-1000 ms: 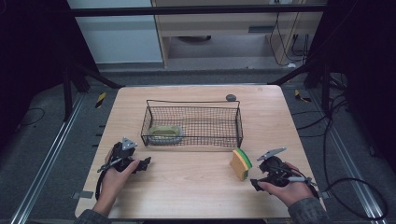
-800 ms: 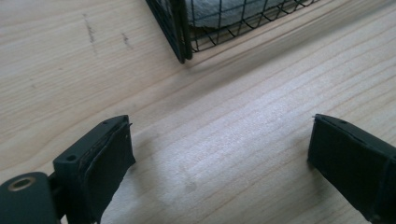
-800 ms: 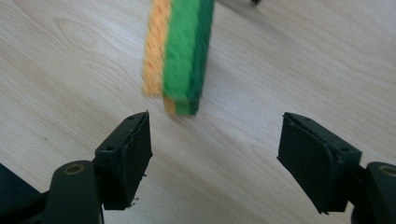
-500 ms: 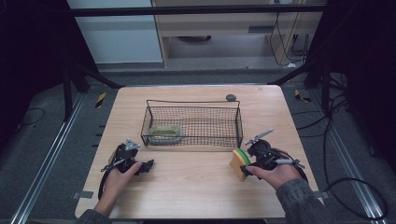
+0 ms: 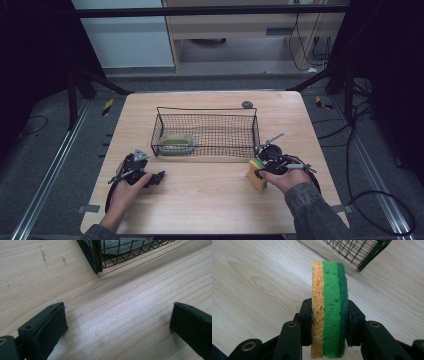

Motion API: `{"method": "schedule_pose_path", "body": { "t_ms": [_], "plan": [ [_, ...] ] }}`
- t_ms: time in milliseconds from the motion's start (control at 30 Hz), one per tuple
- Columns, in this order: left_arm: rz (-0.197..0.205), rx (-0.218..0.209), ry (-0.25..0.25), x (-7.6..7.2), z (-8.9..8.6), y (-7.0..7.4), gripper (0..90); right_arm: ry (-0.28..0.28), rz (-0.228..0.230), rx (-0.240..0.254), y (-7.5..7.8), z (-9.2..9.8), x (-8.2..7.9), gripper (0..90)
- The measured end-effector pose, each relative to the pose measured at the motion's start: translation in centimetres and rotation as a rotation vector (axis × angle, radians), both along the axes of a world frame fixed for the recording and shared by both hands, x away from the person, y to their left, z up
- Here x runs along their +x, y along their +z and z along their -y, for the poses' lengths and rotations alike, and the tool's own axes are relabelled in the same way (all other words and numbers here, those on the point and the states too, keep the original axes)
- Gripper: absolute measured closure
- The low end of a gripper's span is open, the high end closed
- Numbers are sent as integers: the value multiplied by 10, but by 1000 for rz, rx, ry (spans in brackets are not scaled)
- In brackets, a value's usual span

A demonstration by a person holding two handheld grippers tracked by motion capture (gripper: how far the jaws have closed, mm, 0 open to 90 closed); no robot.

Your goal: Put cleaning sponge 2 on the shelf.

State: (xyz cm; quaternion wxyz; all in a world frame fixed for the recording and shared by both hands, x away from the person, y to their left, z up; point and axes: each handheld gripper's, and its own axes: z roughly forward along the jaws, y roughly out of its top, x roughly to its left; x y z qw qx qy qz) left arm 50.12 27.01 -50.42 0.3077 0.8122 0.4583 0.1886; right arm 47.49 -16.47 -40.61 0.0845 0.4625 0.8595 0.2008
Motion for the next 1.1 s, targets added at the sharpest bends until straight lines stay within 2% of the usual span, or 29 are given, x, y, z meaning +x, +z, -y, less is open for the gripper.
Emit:
{"method": "schedule_pose_path", "body": {
  "t_ms": [167,200,300,333,400,467,567,667,833,867,900,1100],
  "plan": [
    [4,-3,0,0,0,0,0,2,38,4,10,9,-1,645],
    [9,-8,1,1,0,-1,0,-2,58,0,15,16,0,644],
    [29,-24,-3,1,-2,-3,0,-6,74,-4,19,24,2,644],
    [35,-25,-6,1,-3,-4,0,-17,85,-15,23,32,6,643],
    [42,-31,-7,1,-3,-4,0,-22,97,-23,25,36,8,644],
    [42,-31,-8,1,-3,-4,0,-39,123,-17,31,48,16,644],
    [42,-31,-8,1,-3,-4,0,-47,140,-24,36,55,22,645],
    [42,-31,-8,1,-3,-4,0,-60,178,-24,46,62,32,646],
    [43,-31,-8,1,-3,-4,0,-58,237,-45,69,65,50,646],
    [44,-34,-6,1,-3,-4,0,-53,262,-52,78,64,56,647],
    [44,-34,-6,1,-3,-4,0,-53,262,-52,78,64,56,647],
    [46,-34,-6,1,-3,-5,0,-17,323,-43,101,56,70,648]
  ]
}}
